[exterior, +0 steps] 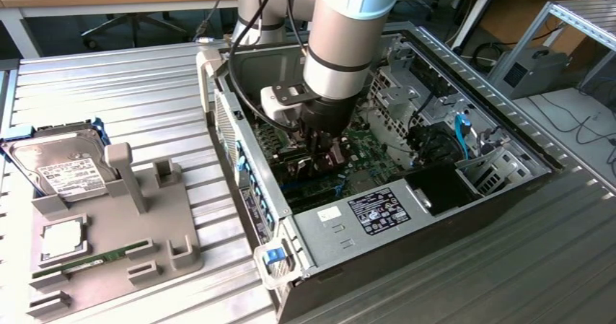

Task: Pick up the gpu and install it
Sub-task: 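Insert the gpu into the slot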

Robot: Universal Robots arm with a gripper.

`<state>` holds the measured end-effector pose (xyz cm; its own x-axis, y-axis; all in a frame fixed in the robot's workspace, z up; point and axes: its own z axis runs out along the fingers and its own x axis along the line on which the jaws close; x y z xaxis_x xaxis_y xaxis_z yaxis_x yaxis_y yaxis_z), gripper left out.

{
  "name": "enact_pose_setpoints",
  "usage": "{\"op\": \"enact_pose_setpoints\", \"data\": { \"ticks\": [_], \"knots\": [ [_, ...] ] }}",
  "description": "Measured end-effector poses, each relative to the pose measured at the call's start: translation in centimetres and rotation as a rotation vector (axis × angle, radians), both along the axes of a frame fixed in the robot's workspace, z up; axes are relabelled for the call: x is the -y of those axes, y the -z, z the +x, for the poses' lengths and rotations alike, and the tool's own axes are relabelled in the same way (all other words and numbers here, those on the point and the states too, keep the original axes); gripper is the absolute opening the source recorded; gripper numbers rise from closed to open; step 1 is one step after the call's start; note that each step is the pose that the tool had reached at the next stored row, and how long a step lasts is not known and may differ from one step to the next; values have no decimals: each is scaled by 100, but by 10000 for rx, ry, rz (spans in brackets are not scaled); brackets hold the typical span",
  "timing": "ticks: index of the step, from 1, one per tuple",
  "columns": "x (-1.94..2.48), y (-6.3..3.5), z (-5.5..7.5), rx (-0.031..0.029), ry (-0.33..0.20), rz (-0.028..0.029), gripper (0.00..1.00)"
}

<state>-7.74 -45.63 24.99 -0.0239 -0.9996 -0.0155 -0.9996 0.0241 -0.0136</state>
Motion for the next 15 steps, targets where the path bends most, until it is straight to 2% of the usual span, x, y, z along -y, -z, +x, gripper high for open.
{"op": "enact_pose_setpoints", "data": {
  "ticks": [15],
  "knots": [
    [0, 8, -6, 9, 0, 0, 27]
  ]
}}
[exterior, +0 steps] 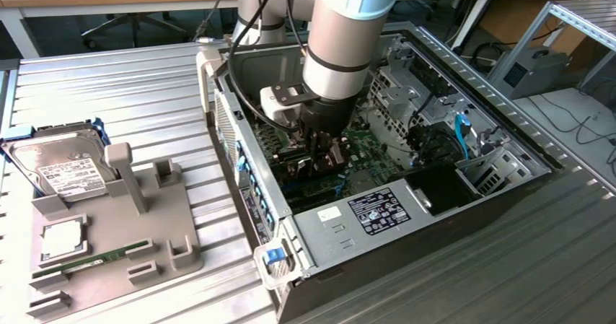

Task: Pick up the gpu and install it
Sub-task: 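Insert the gpu into the slot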

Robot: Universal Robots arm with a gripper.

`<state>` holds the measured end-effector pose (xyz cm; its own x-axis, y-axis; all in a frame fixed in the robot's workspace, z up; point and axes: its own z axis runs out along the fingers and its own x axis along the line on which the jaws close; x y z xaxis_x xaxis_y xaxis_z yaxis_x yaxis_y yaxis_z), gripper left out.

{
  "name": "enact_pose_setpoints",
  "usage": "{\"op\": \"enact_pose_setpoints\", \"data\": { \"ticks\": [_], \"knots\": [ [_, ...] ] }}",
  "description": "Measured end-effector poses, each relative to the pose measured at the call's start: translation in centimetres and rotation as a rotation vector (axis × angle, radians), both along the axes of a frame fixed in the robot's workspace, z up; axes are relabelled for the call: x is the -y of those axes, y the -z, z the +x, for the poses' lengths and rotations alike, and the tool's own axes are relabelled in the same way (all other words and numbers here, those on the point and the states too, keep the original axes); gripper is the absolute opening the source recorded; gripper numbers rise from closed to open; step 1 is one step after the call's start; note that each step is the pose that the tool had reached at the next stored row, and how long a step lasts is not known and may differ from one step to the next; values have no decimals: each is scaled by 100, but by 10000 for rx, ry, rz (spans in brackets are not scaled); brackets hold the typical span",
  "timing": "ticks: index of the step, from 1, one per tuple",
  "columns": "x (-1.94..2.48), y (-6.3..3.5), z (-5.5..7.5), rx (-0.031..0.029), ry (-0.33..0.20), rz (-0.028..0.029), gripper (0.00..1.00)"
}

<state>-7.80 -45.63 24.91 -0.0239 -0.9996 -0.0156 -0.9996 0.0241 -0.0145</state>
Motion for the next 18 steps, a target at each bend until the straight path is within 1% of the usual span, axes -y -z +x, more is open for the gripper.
{"op": "enact_pose_setpoints", "data": {
  "ticks": [18],
  "knots": [
    [-1, -3, -1, 3, 0, 3, 27]
  ]
}}
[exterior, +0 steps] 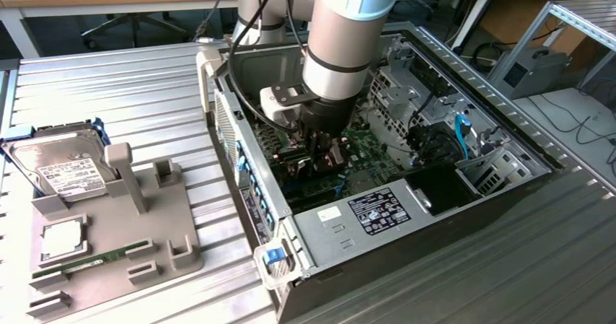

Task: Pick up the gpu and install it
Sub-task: 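Insert the gpu into the slot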

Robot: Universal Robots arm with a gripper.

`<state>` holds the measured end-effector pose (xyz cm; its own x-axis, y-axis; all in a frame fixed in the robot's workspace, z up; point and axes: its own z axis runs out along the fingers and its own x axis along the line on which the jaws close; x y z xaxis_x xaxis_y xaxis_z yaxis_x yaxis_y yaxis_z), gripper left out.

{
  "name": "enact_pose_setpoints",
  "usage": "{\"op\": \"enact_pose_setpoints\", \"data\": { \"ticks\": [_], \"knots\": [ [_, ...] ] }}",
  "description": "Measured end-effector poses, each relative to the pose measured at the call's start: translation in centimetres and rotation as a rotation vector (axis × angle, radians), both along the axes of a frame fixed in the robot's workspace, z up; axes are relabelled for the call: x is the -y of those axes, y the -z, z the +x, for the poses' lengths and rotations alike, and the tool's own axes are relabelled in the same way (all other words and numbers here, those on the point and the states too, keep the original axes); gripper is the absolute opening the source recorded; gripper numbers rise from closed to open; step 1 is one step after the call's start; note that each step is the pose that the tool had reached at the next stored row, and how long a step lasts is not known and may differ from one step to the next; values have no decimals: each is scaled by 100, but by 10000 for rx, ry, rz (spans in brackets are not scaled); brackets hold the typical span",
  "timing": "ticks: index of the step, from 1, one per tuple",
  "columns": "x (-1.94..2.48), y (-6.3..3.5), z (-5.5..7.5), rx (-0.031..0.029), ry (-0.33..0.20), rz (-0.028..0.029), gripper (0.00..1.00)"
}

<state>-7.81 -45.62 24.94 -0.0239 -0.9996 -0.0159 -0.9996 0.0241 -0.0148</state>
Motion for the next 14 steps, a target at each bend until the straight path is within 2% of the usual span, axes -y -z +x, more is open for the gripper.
{"op": "enact_pose_setpoints", "data": {
  "ticks": [11, 13, 14],
  "knots": [
    [1, -3, -1, -3, 2, 0, 27],
    [1, -3, -1, -2, 3, -1, 28],
    [1, -2, 0, 0, 1, -1, 35]
  ]
}}
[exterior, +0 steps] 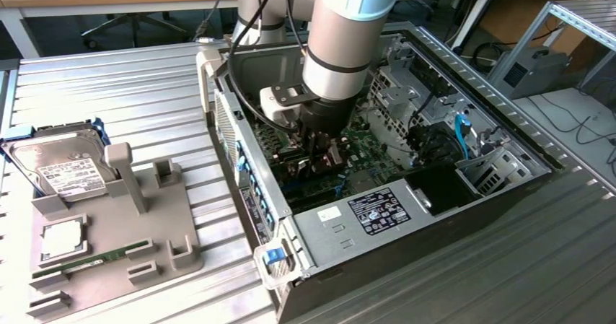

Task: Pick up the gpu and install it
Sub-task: 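Insert the gpu into the slot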

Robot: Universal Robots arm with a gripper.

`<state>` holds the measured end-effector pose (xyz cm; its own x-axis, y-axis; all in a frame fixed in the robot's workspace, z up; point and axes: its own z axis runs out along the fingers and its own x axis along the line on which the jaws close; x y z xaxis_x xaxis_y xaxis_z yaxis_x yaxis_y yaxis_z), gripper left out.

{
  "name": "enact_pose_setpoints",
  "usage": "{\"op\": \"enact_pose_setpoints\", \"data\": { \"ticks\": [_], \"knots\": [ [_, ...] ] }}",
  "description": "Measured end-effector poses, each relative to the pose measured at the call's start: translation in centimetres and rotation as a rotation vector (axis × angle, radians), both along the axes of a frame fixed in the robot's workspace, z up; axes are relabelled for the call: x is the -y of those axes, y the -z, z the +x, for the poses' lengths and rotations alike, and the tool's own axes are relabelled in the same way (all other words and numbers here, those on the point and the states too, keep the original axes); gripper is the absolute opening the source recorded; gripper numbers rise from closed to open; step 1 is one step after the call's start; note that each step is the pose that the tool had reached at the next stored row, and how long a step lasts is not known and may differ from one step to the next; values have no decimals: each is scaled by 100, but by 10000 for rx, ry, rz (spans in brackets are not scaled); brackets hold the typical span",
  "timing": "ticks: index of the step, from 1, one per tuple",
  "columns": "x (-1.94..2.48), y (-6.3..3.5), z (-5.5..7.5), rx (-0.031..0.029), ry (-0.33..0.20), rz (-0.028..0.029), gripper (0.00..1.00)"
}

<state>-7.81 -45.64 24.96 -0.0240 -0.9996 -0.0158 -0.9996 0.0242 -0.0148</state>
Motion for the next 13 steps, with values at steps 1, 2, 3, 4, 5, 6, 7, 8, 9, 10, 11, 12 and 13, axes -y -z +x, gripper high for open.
{"op": "enact_pose_setpoints", "data": {
  "ticks": [1, 2, 3, 4, 5, 6, 7, 8, 9, 10, 11, 12, 13],
  "knots": [
    [0, 0, 0, 0, 0, -1, 35],
    [0, -1, 0, -1, -1, -1, 35],
    [0, 0, 0, -1, -1, -1, 35],
    [0, -1, 0, -1, 0, 0, 35],
    [1, -8, 0, -2, 0, -3, 35],
    [0, -24, 0, -1, 0, -1, 35],
    [0, -45, 0, -1, 0, -1, 35],
    [0, -60, 0, -1, 0, -1, 35],
    [0, -73, 1, -1, -1, 0, 35],
    [0, -100, 3, -1, -1, -1, 35],
    [0, -115, 3, -1, 0, -1, 35],
    [0, -133, 4, -1, -1, -1, 35],
    [0, -146, 6, -1, 0, -1, 35]
  ]
}}
